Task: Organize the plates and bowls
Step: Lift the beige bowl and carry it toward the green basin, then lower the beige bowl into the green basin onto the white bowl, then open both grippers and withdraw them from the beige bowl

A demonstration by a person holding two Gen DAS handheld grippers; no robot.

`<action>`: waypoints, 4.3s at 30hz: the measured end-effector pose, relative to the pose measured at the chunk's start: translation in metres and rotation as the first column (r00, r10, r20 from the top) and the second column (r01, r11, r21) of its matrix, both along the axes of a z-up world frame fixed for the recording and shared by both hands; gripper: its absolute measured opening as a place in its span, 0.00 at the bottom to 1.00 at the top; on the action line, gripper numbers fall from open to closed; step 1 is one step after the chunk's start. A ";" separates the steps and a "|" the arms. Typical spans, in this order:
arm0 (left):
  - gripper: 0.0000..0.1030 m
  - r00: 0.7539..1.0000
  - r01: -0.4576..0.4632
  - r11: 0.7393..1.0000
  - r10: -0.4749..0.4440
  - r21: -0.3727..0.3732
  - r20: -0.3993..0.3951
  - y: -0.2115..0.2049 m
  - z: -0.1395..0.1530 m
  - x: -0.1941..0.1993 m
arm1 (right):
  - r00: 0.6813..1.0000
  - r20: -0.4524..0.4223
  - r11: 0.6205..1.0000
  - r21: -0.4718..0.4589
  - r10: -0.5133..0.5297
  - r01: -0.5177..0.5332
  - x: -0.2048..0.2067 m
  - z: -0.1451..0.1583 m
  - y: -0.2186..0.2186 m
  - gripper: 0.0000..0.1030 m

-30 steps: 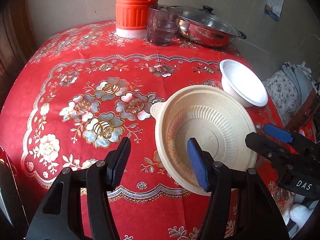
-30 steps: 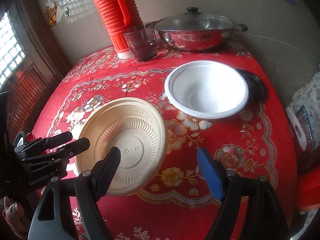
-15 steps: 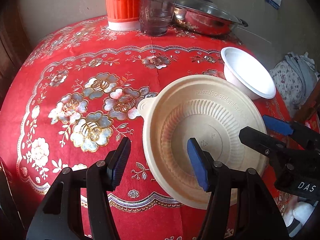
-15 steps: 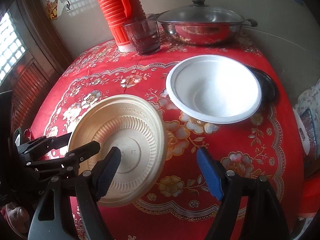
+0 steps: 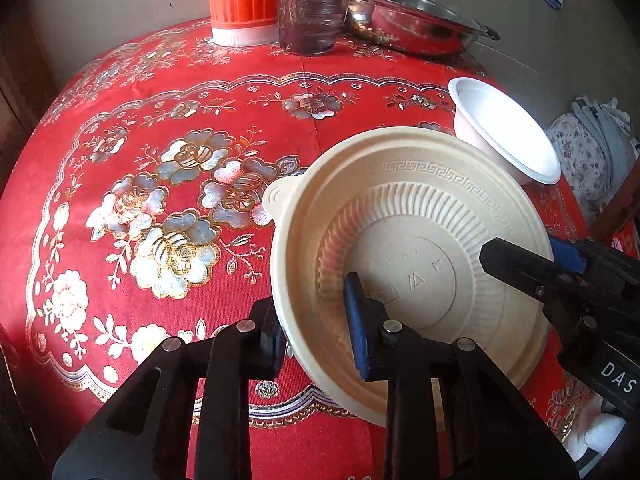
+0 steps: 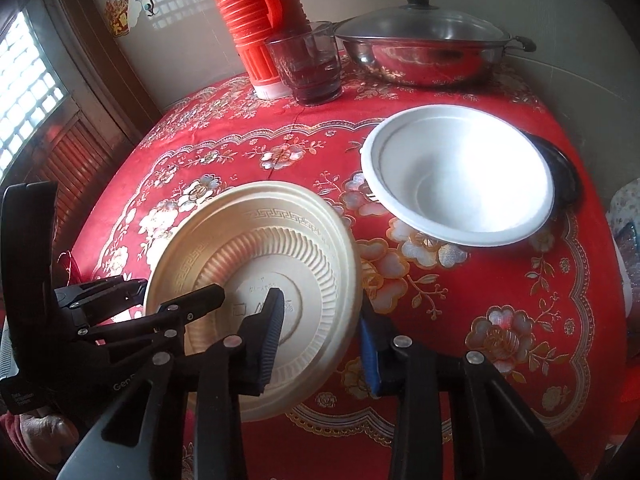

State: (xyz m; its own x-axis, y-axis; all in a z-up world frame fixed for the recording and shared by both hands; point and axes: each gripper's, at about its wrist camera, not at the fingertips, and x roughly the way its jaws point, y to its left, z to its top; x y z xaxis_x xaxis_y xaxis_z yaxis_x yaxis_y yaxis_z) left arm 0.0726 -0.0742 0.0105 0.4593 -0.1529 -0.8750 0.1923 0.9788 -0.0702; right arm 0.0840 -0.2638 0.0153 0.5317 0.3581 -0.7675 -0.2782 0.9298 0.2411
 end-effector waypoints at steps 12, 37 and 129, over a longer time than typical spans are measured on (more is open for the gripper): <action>0.25 0.999 -0.019 1.000 0.019 -0.007 0.042 0.017 0.018 -0.015 | 0.997 0.070 0.996 -0.085 0.016 -0.011 -0.019 0.013 0.023 0.36; 0.25 0.958 -0.222 0.974 0.226 -0.045 0.177 0.158 0.085 -0.080 | 0.947 0.191 0.960 -0.165 0.257 -0.227 -0.068 0.059 0.146 0.37; 0.56 0.832 -0.493 0.869 0.483 -0.036 0.274 0.297 0.076 -0.162 | 0.848 0.153 0.857 -0.188 0.508 -0.479 -0.117 0.048 0.299 0.75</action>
State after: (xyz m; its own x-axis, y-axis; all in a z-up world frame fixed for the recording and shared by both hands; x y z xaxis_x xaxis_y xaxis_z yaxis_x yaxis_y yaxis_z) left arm -0.0896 0.2225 0.0863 0.6813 0.1807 -0.7094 -0.3045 0.9512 -0.0502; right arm -0.0326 0.0355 0.0636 0.4529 0.5104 -0.7310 -0.7363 0.6765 0.0162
